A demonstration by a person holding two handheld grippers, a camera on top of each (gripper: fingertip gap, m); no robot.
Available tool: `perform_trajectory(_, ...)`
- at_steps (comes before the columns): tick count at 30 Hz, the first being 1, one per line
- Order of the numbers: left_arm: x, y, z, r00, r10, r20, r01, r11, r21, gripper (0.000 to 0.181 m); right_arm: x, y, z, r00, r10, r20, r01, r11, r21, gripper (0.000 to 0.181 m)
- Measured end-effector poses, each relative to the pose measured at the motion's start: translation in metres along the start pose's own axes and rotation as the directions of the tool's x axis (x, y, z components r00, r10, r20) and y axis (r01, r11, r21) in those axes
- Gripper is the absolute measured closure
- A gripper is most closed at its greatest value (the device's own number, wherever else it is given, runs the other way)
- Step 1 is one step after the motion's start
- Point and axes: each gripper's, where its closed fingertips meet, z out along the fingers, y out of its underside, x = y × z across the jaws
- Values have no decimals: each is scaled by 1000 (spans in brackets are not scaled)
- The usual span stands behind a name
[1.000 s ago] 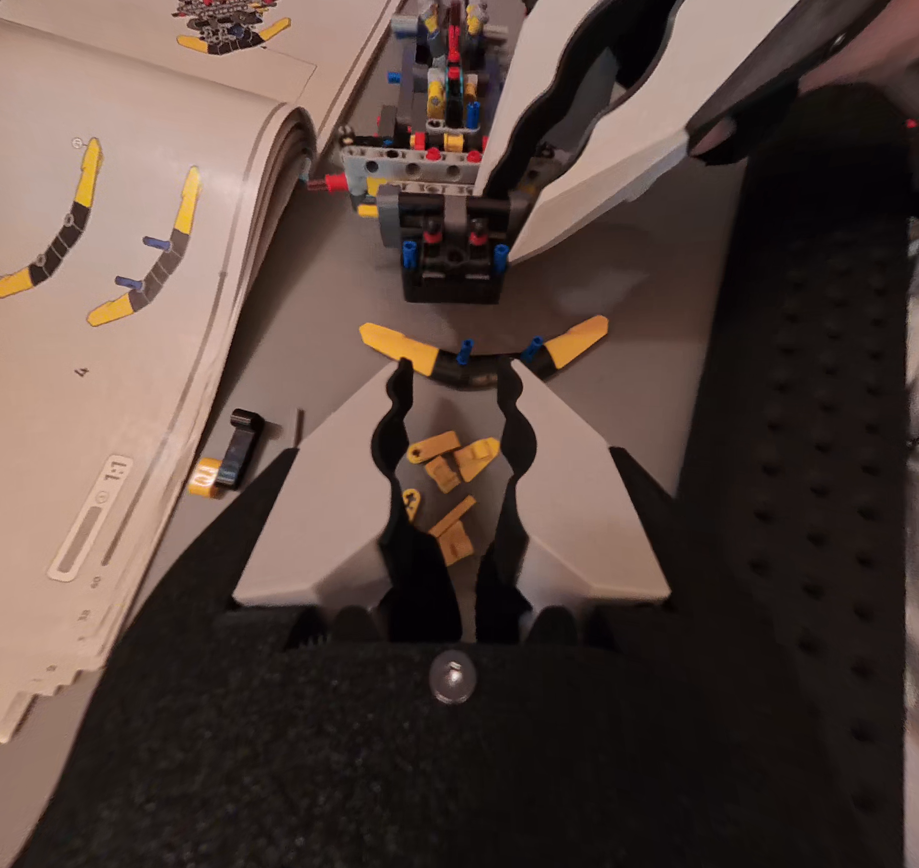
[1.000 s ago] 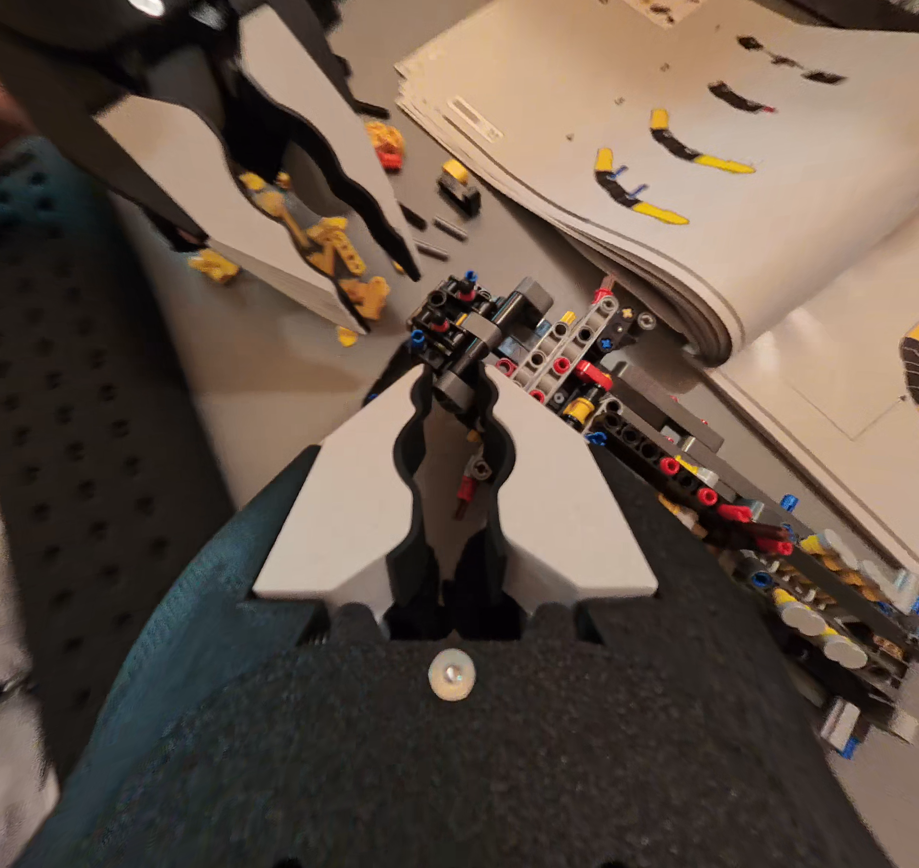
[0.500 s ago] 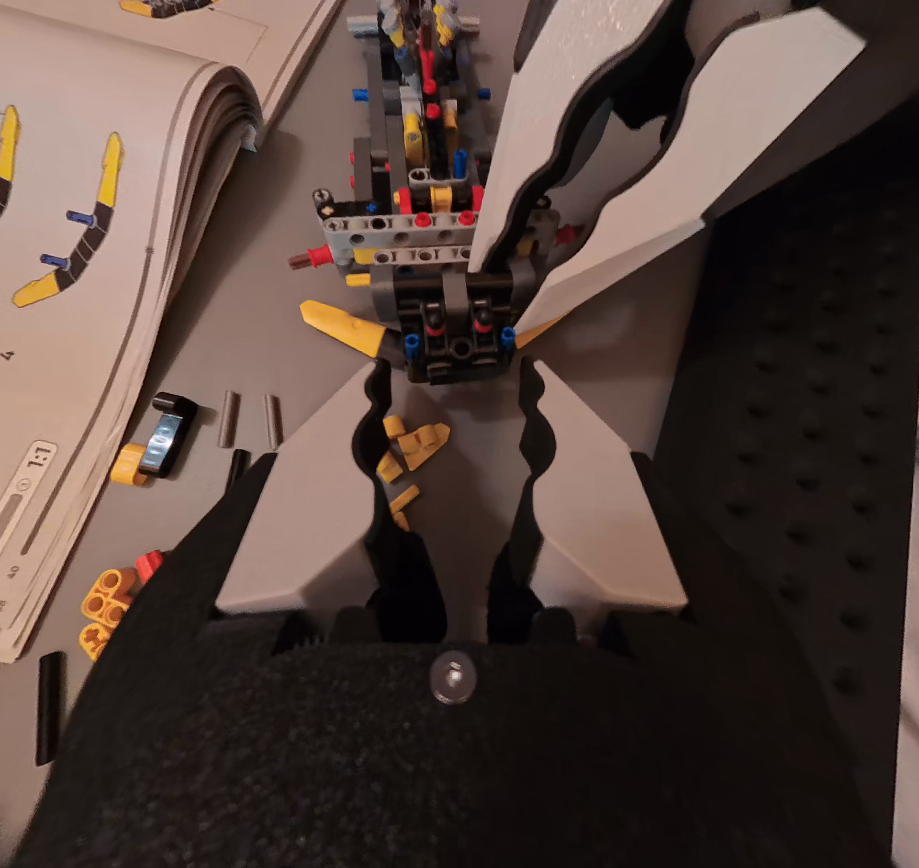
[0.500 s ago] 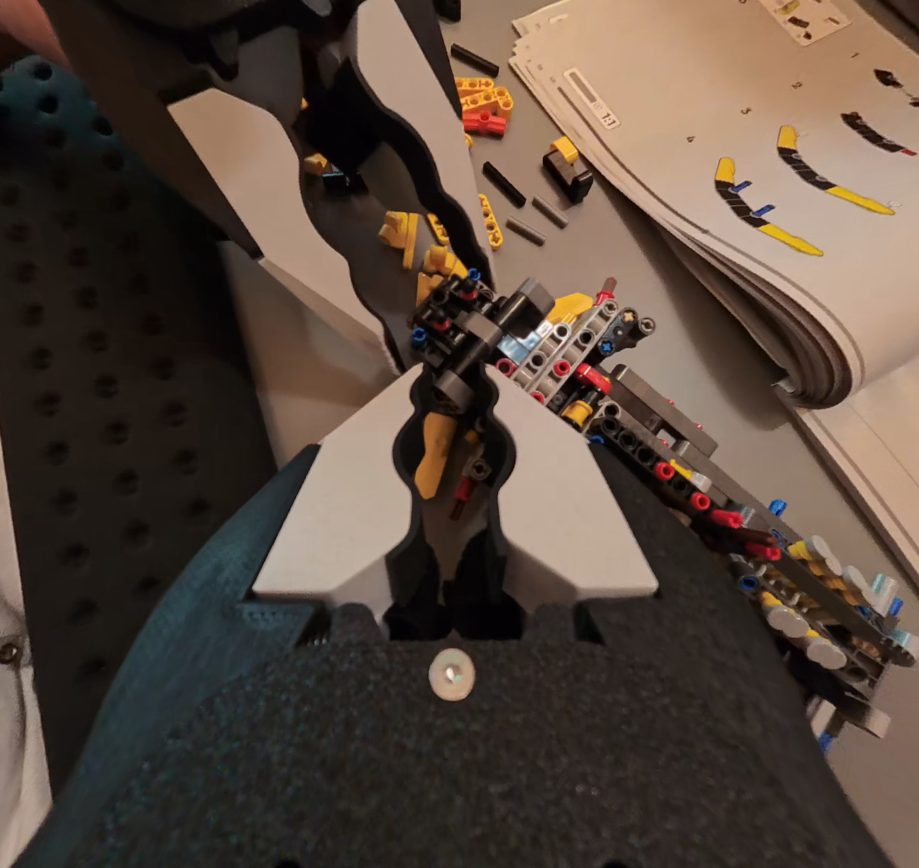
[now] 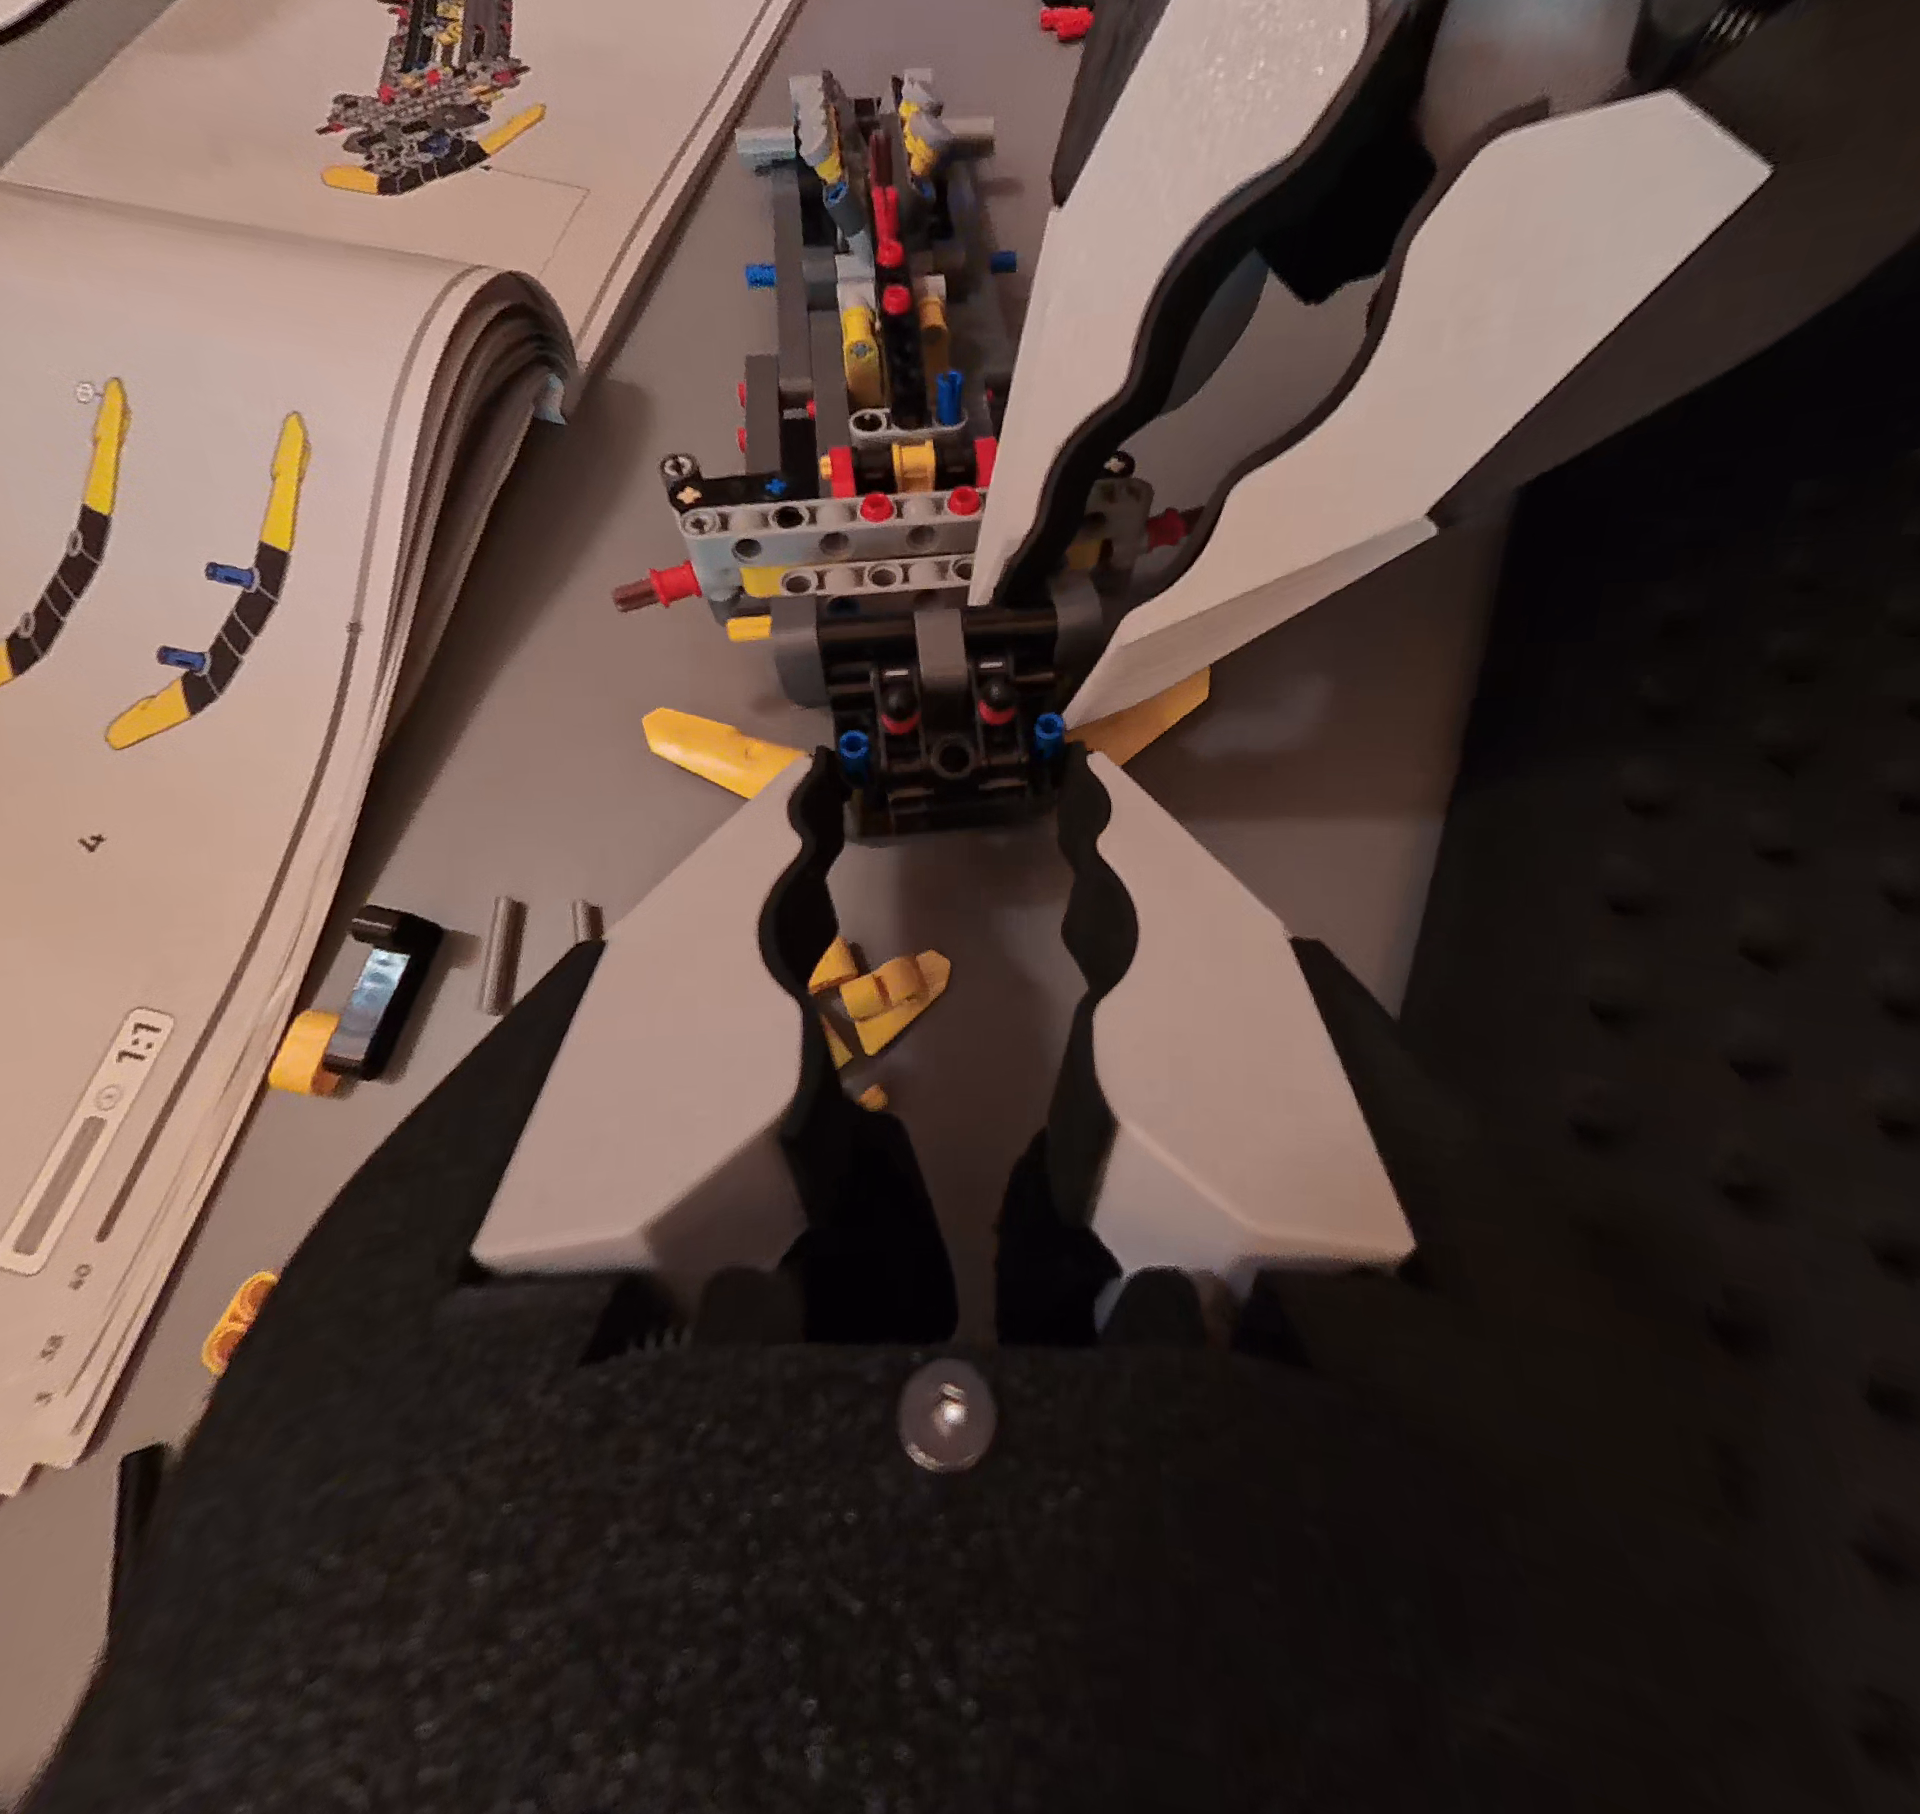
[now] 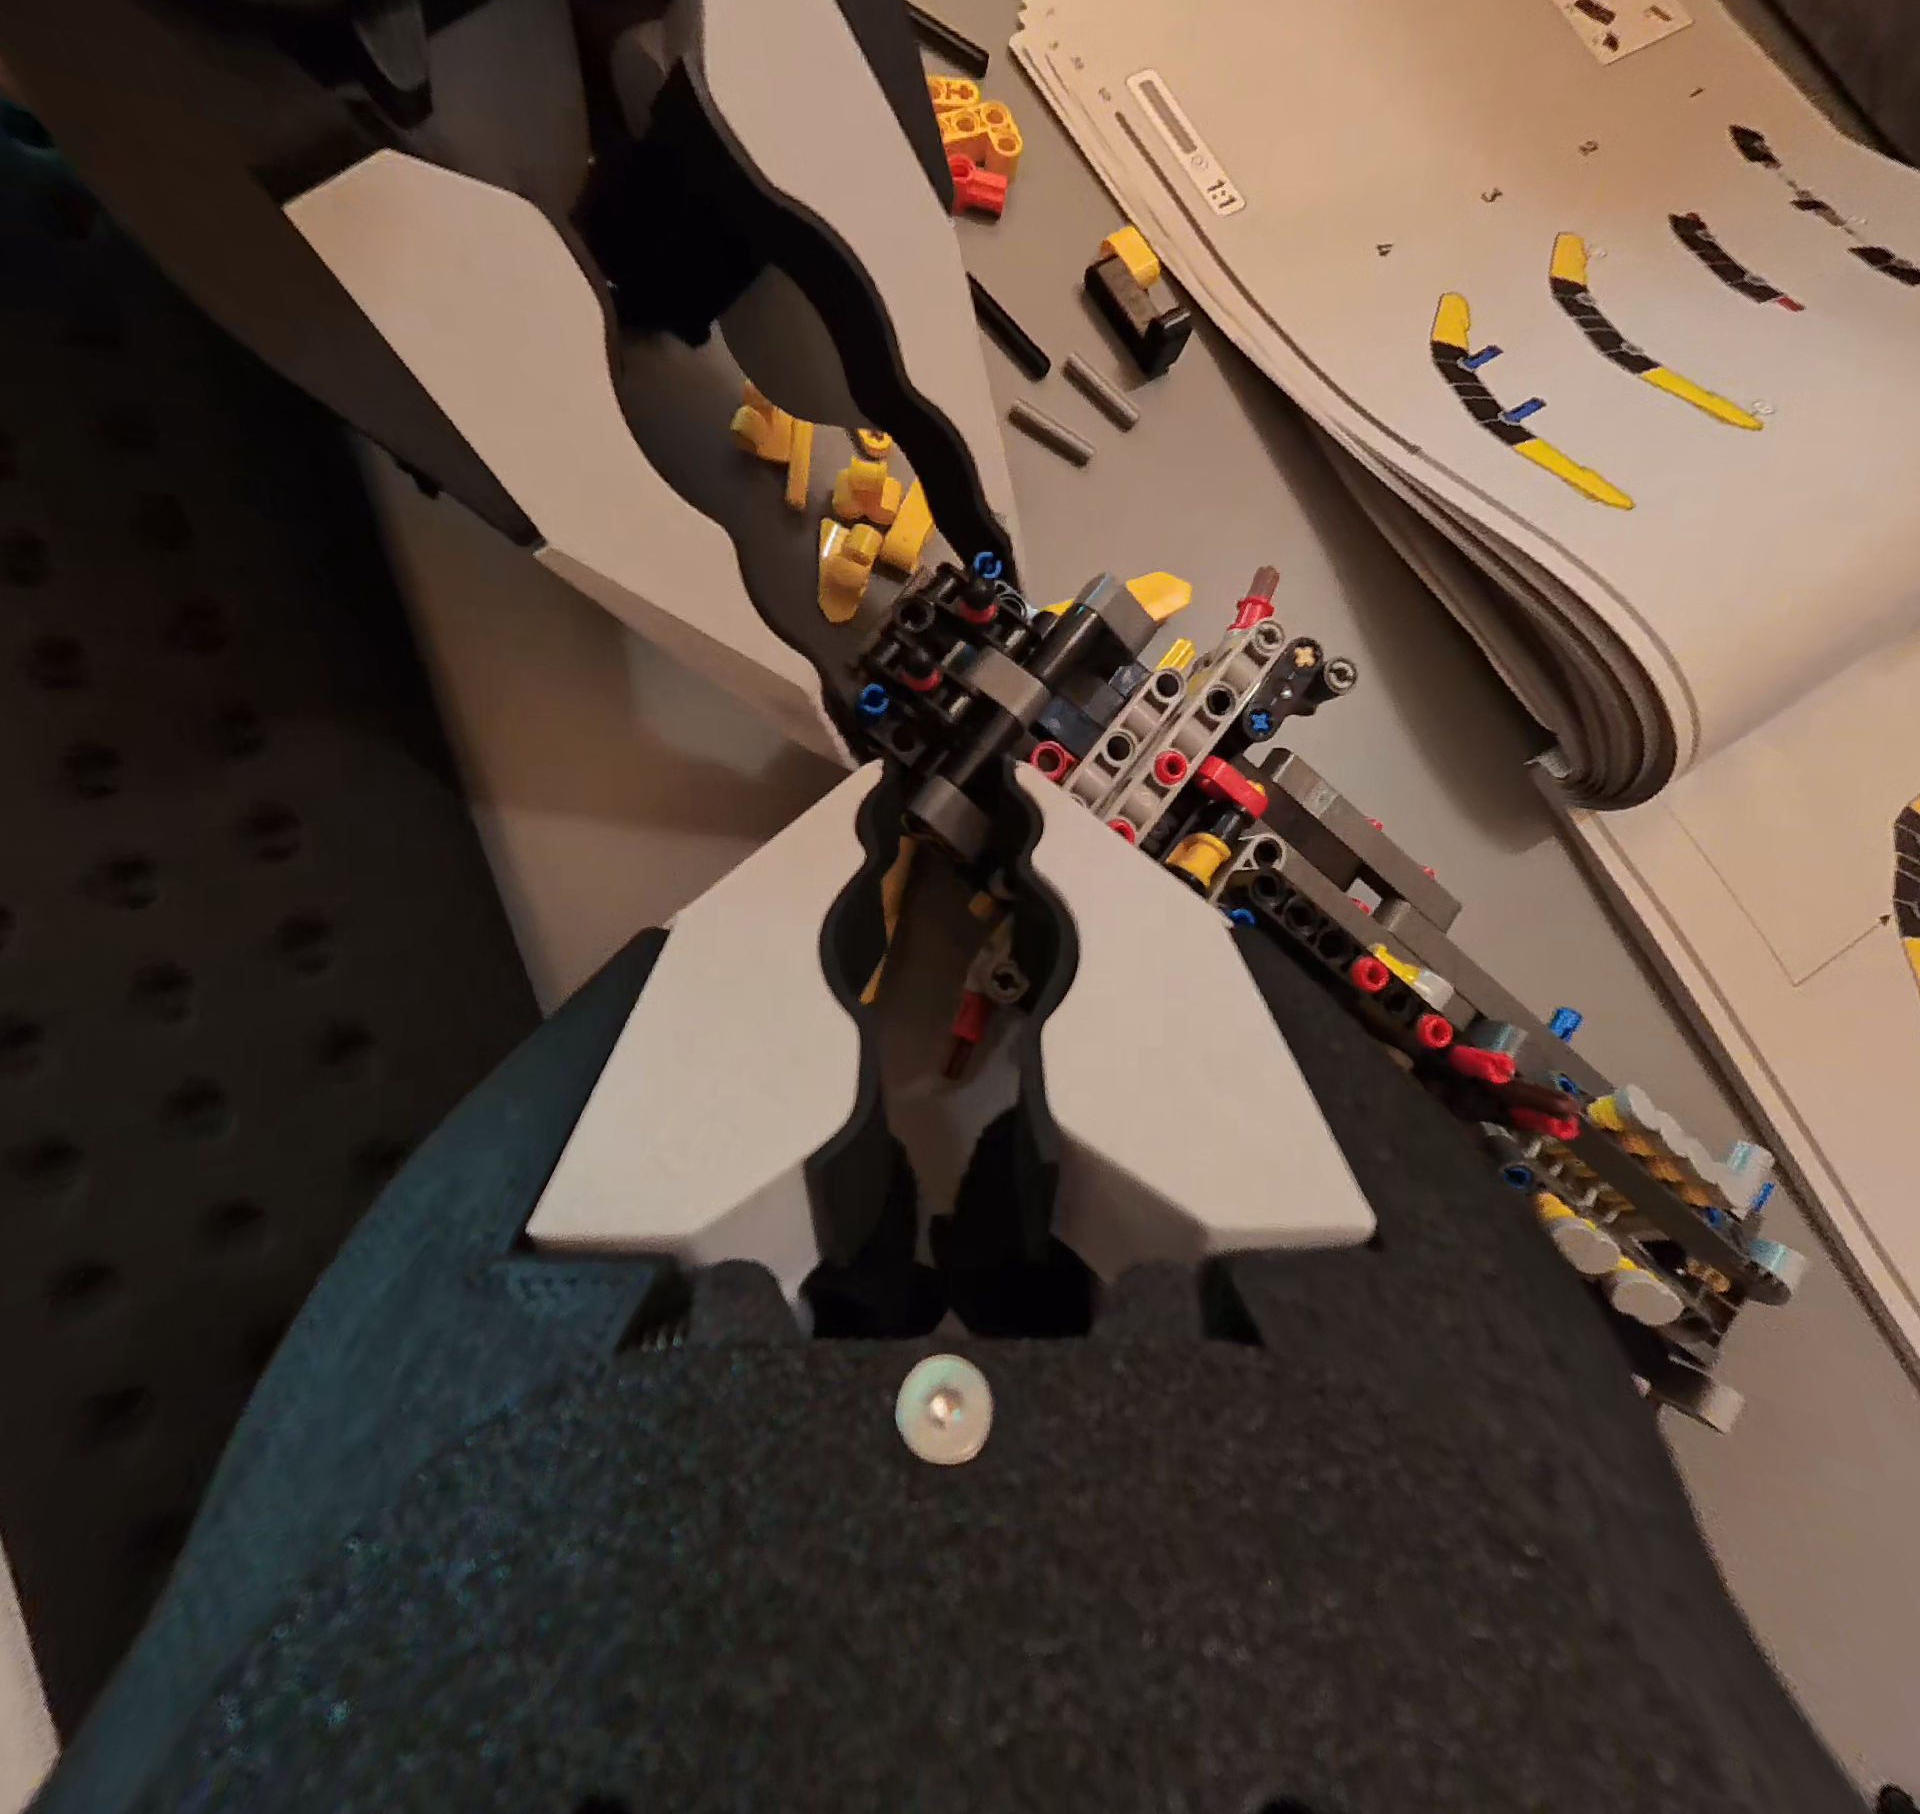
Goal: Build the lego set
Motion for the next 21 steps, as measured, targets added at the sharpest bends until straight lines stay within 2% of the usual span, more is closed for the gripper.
perform_trajectory(15,-1,0,8,1000,-8,-13,8,1000,-25,141,4,7,1,1000,-9,-15,8,998,-58,164)
perform_trajectory(21,-1,3,7,1000,-8,-13,8,1000,-30,141,2,5,1,998,49,33,-48,999,-24,165)
